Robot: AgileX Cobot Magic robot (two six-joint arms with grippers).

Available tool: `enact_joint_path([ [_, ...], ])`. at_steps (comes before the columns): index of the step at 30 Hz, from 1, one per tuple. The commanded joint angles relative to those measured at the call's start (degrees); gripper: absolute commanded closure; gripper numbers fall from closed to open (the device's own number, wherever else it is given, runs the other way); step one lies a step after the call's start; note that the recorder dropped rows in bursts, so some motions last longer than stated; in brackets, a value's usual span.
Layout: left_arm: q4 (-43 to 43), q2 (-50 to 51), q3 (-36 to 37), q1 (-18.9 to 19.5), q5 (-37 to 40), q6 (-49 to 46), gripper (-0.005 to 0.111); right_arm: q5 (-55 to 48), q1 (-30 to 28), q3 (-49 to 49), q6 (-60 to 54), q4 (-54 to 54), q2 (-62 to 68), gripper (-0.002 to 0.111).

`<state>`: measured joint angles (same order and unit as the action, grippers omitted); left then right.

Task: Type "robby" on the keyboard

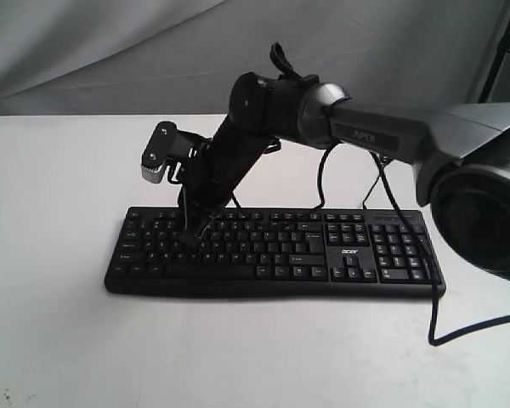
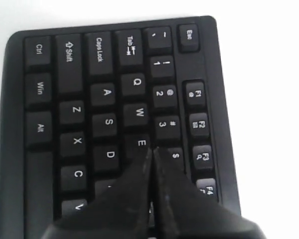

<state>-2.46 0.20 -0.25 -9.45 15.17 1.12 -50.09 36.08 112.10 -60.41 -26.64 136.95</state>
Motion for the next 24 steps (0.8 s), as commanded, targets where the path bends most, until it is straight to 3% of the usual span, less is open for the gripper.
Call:
enact_joint_path([
  [1, -0.27, -0.2, 0.25, -0.36, -0.31, 0.16, 0.107, -1.51, -0.51, -0.29, -0.1, 0.59, -2.58, 0.108],
  [10, -0.27, -0.2, 0.25, -0.36, -0.31, 0.16, 0.107, -7.89, -5.06, -1.84, 2.04, 0.37, -3.57, 0.108],
  [24, -0.27, -0.2, 0.25, -0.36, -0.31, 0.16, 0.107, 6.03, -9.67, -23.11, -9.72, -5.96, -13.38, 0.108],
])
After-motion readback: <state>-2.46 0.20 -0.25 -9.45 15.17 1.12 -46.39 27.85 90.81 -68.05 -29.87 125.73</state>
